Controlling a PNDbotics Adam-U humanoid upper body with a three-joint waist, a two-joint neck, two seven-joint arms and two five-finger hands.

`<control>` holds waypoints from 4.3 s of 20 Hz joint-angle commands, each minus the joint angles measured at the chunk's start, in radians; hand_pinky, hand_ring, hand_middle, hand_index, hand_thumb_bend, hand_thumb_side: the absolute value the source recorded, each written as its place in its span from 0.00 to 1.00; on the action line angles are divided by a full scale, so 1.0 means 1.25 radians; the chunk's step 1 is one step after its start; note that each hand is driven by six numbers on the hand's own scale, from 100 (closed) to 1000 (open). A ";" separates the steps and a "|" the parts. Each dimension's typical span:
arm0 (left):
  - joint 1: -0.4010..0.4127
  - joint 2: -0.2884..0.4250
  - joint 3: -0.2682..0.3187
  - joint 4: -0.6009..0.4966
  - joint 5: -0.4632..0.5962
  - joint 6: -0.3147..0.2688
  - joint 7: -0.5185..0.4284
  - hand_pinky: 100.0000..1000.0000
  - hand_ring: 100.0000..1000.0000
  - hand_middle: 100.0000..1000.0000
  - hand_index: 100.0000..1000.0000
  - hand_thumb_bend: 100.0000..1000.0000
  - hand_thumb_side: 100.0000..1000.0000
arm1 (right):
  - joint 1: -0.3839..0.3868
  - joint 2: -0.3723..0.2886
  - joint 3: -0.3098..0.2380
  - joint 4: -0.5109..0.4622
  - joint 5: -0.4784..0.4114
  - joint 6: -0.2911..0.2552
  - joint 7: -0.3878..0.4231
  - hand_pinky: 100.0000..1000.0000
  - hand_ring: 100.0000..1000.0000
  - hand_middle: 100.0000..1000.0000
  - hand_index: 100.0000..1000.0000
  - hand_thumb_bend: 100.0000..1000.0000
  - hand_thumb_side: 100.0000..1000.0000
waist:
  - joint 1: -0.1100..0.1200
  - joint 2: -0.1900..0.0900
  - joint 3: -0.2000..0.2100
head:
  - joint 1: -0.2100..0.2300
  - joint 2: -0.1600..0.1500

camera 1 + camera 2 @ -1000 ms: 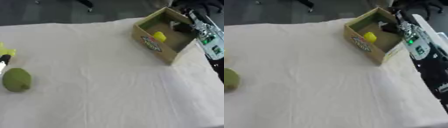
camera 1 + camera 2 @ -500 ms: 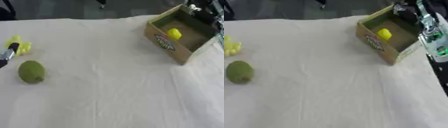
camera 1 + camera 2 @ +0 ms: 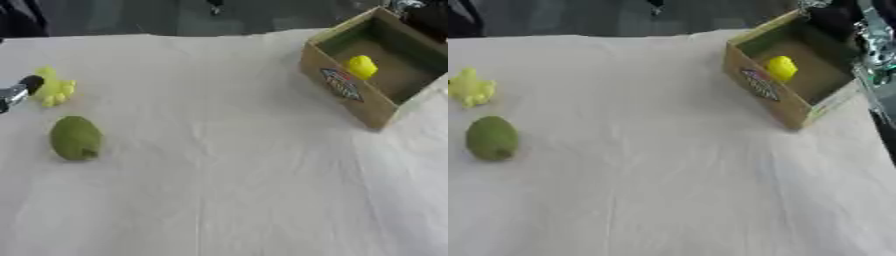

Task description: Pick up the objects with one hand, pass them to the other hand, and then place them into the box on the other side of the table.

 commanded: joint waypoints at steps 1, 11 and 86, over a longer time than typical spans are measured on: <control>-0.038 0.062 -0.015 0.029 -0.005 -0.004 -0.085 0.61 0.63 0.65 0.77 0.59 0.45 | -0.009 -0.014 -0.001 -0.013 0.008 0.003 0.005 1.00 0.88 0.80 0.92 0.00 0.52 | 0.001 -0.015 -0.001 | 0.006 0.000; -0.131 0.102 -0.080 0.165 0.024 -0.057 -0.382 0.65 0.69 0.69 0.80 0.74 0.58 | -0.010 -0.011 0.002 -0.003 0.024 0.002 0.017 1.00 0.88 0.80 0.91 0.00 0.52 | 0.002 -0.014 -0.007 | 0.011 0.003; -0.139 -0.071 -0.104 0.048 -0.052 -0.035 0.005 0.49 0.48 0.47 0.52 0.11 0.00 | -0.003 0.023 0.028 -0.003 0.050 -0.002 0.047 1.00 0.88 0.79 0.91 0.00 0.59 | -0.009 -0.016 -0.008 | 0.040 0.002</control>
